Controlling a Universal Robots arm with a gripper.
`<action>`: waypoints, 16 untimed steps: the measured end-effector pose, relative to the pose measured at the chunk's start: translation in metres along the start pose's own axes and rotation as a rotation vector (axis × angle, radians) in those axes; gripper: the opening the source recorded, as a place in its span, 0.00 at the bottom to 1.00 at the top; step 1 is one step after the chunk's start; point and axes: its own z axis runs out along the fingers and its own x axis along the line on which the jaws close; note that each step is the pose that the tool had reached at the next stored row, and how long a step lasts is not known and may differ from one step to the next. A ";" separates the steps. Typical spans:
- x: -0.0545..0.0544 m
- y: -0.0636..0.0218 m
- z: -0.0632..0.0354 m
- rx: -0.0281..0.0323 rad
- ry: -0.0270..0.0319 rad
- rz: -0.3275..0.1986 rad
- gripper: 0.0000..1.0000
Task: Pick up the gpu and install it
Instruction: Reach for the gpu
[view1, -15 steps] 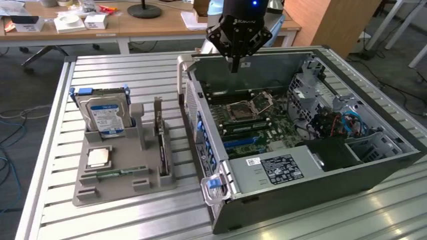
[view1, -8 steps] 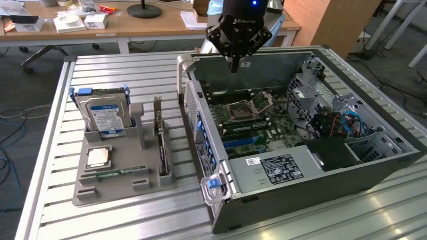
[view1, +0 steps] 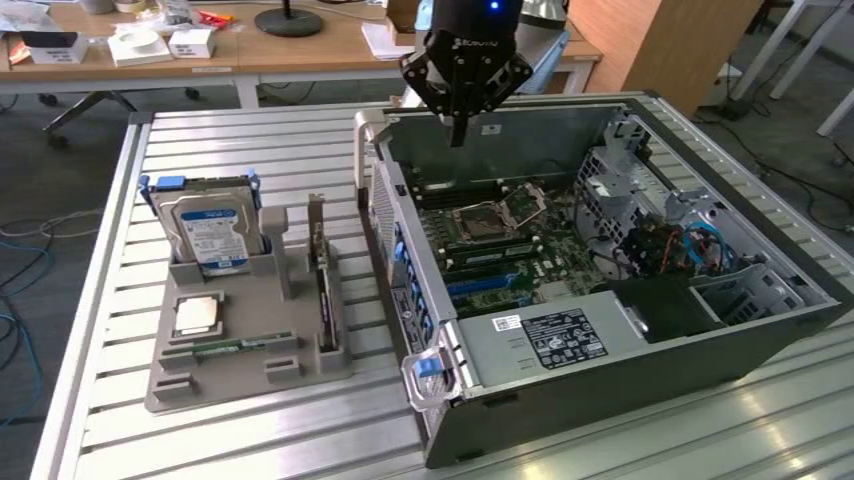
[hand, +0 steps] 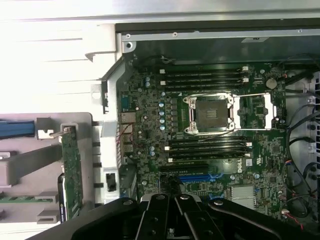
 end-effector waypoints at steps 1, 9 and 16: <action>0.004 -0.0003 -0.0001 0.0001 0.0001 0.000 0.10; 0.036 -0.0027 -0.0008 0.0001 0.0000 0.001 0.10; 0.068 -0.0049 -0.0016 0.0001 0.0000 0.002 0.10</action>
